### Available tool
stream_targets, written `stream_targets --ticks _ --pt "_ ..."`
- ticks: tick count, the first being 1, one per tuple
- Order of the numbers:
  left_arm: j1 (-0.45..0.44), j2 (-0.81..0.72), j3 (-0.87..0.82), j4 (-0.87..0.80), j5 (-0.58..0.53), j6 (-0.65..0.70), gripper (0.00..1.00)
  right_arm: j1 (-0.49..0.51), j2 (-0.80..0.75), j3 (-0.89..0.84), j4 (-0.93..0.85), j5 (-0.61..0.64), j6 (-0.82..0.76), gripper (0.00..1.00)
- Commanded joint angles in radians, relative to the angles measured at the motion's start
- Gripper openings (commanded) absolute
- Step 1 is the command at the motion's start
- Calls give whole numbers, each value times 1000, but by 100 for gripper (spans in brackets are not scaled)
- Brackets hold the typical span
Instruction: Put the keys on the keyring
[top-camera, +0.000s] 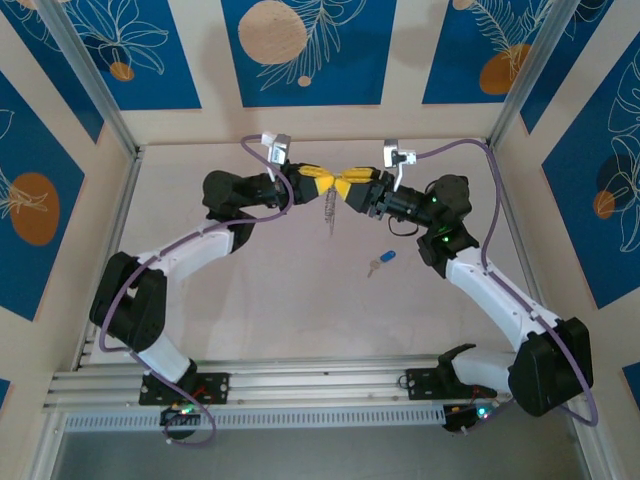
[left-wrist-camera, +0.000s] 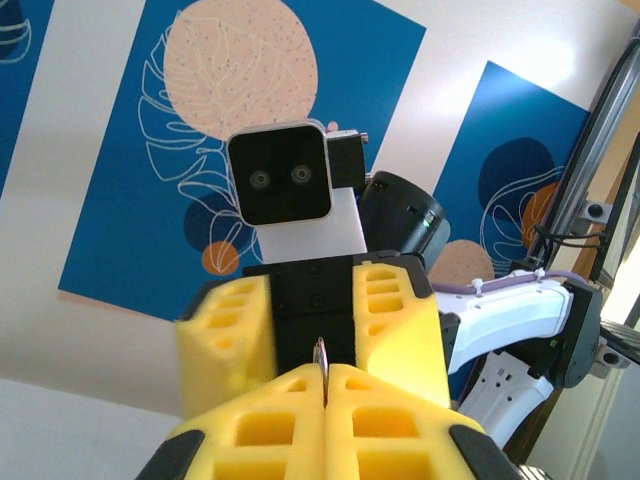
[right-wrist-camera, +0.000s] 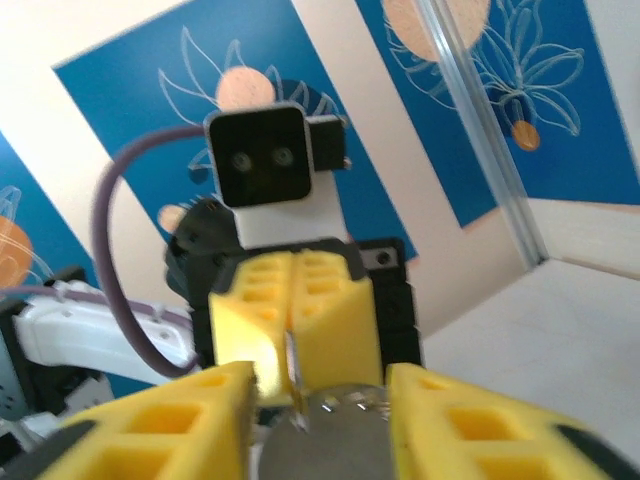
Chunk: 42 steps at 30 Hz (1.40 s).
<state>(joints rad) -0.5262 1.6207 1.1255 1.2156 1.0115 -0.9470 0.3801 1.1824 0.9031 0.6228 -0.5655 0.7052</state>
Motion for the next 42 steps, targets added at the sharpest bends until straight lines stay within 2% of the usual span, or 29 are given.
stream_targets --ticks 1,4,7,9,11,12,20,25,37,40,42 --pt "-7 -31 56 -91 55 104 0 -54 -92 24 -185 -25 -74 49" --pt "-6 -67 85 -296 97 264 0 -102 -154 20 -324 -58 -135 53" --pt "-4 -116 146 -663 130 538 0 -139 -201 23 -424 -83 -182 56" --pt "-6 -147 220 -1003 95 804 0 -154 -222 20 -444 -104 -195 57" --pt "-7 -158 282 -1213 52 967 0 -157 -222 23 -445 -125 -197 57" --pt "-7 -159 304 -1267 41 1007 0 -156 -213 25 -434 -137 -193 57" --pt "-9 -157 342 -1329 36 1054 0 -123 -133 49 -324 -187 -159 53" --pt "-12 -151 362 -1364 35 1076 0 -91 -96 81 -298 -187 -166 53" --pt "-19 -143 371 -1373 34 1086 0 -18 -11 135 -254 -183 -173 45" --pt "-20 -147 369 -1374 34 1088 0 -2 3 139 -250 -179 -175 41" --pt "-19 -150 369 -1373 34 1089 0 4 9 136 -251 -177 -177 35"
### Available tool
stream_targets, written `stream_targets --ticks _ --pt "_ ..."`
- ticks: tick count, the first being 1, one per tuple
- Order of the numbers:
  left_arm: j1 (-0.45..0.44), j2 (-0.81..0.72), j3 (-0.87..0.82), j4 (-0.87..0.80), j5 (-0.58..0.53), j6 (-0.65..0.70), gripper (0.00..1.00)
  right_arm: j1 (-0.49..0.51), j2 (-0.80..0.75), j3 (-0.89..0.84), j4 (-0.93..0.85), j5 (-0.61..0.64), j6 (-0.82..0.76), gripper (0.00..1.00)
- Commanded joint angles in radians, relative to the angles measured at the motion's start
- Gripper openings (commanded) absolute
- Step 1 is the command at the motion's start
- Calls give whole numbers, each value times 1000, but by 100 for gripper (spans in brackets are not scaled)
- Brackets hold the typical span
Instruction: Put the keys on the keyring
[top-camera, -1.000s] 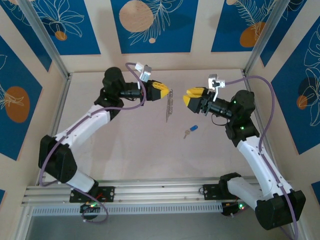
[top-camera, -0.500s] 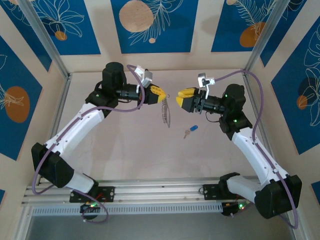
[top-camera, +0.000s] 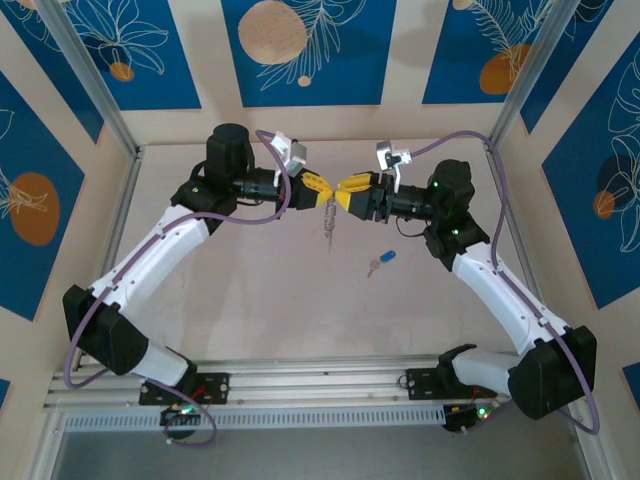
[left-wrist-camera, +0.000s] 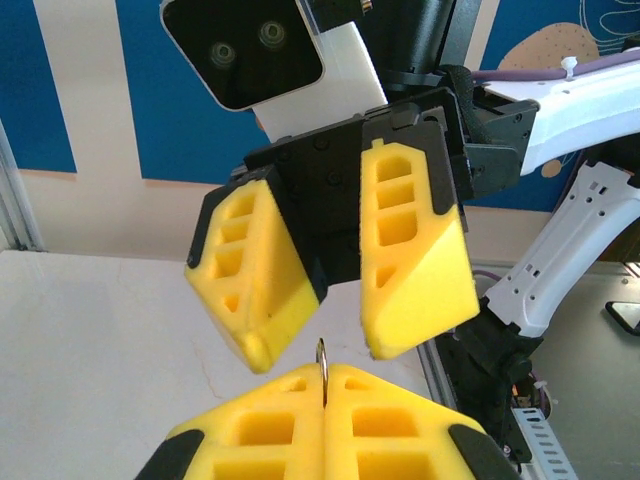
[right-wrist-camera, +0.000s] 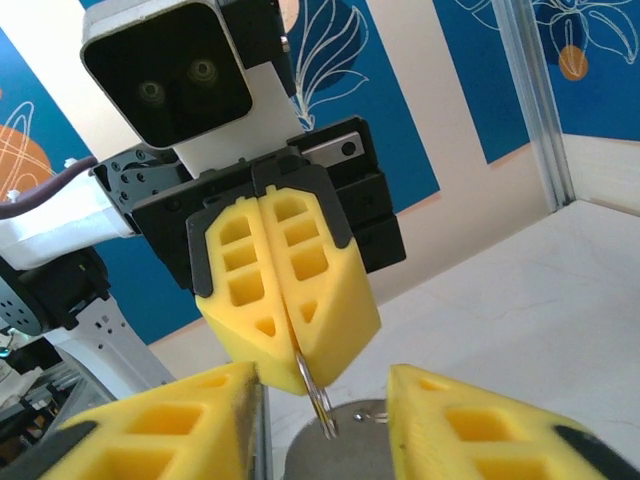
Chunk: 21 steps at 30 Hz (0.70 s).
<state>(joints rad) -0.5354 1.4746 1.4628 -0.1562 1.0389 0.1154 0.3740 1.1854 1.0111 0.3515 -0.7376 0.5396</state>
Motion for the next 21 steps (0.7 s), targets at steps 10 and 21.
stream_targets --ticks 10,21 --pt "-14 -8 25 29 10 2 0 13 -1 -3 21 9 -12 0" --pt "-10 -116 -126 263 -293 -185 56 -56 -51 -101 214 71 112 0"
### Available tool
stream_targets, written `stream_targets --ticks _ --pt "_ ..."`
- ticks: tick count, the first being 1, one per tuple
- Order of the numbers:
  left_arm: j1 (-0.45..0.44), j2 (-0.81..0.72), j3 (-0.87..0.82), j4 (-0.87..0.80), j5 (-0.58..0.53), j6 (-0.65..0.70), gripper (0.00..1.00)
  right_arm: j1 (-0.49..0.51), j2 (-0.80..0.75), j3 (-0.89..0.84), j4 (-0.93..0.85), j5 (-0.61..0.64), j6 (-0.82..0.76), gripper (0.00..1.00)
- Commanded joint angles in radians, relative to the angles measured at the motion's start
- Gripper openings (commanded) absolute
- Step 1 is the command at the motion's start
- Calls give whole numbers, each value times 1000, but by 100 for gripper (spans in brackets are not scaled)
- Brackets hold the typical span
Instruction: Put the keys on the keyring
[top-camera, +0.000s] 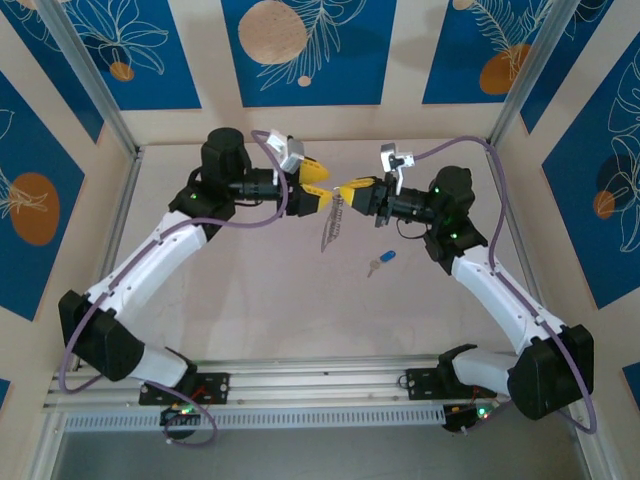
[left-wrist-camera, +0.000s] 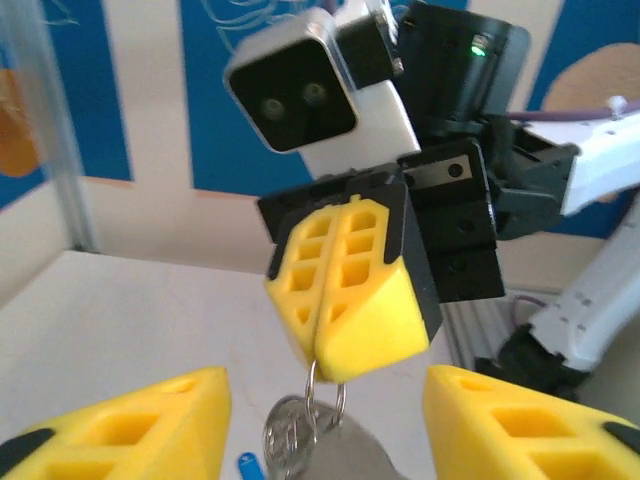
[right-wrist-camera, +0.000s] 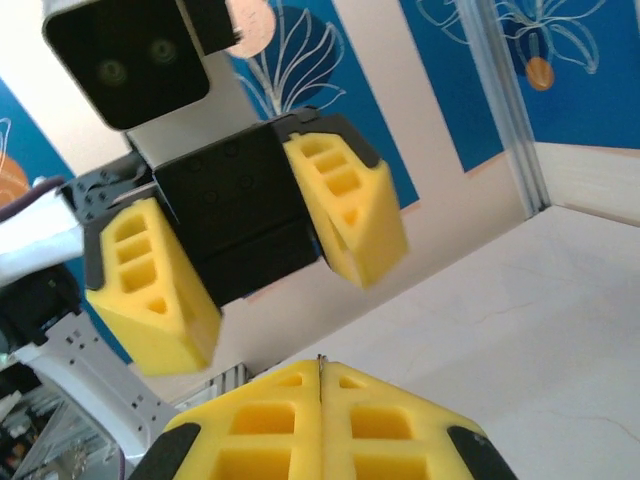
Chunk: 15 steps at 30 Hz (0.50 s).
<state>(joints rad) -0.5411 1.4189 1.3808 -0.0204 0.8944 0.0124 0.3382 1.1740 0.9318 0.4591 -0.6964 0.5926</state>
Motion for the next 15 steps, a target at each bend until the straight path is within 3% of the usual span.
stream_targets --ticks 1,4,7,15 --pt "-4 -74 -64 152 -186 -111 57 -23 -48 -30 120 36 68 0" --pt "-2 -90 -98 189 -229 -187 57 -29 -71 -55 166 56 95 0" --pt "4 -78 -125 252 -196 -269 57 -29 -91 -67 210 84 123 0" --pt "15 -11 -215 655 -82 -563 55 -24 -85 -71 360 149 230 0"
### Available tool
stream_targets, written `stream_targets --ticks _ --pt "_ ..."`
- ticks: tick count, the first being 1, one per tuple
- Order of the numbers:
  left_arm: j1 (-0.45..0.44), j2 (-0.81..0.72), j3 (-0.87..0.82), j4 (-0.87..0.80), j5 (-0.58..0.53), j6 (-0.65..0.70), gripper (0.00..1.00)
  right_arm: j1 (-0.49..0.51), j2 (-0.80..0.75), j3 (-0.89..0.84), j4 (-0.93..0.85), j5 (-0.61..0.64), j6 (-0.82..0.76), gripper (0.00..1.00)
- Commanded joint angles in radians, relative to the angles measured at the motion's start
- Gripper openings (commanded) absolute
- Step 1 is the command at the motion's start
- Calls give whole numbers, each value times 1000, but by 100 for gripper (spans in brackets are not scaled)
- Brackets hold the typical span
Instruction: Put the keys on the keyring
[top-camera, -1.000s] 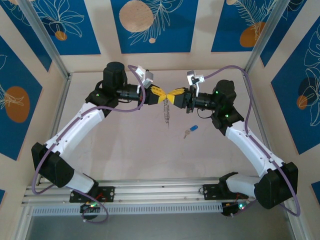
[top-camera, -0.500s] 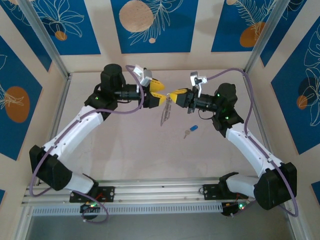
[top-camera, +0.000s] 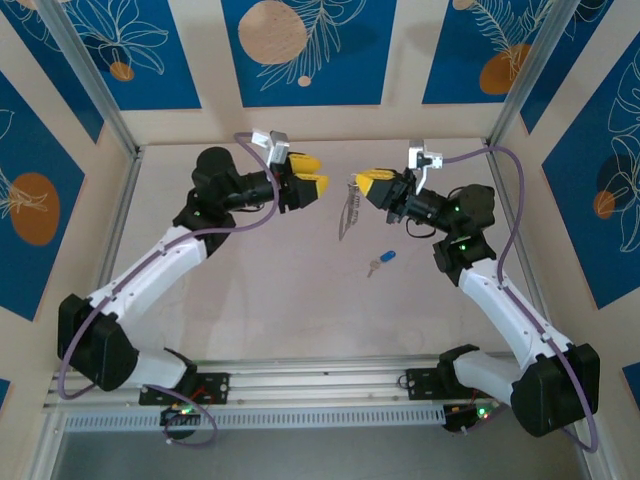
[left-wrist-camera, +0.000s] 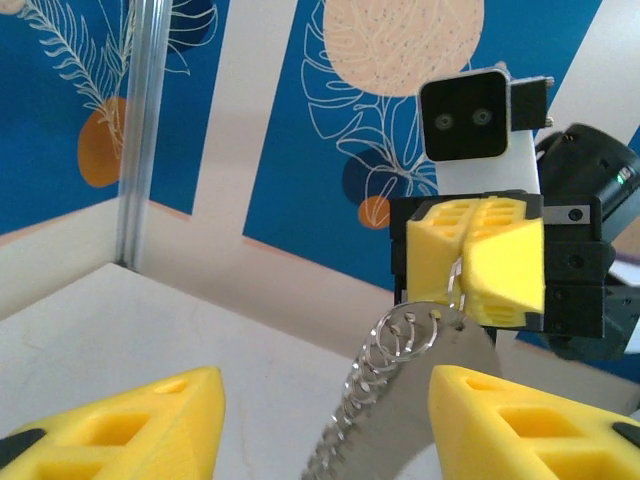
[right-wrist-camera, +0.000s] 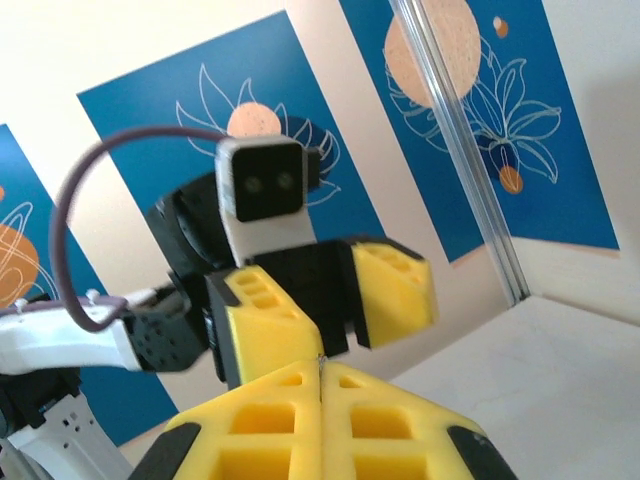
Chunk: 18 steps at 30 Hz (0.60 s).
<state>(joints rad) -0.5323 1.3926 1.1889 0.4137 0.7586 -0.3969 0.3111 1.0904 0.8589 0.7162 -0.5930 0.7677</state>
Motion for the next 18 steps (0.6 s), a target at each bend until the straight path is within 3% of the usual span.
stream_targets --ticks 1,9,18 --pt "7 21 -27 256 59 -174 54 5 5 6 111 43 62 0" --pt "0 79 -28 482 126 -344 50 33 57 33 158 44 78 0" --pt "-22 137 9 538 178 -414 40 49 81 56 162 50 71 0"
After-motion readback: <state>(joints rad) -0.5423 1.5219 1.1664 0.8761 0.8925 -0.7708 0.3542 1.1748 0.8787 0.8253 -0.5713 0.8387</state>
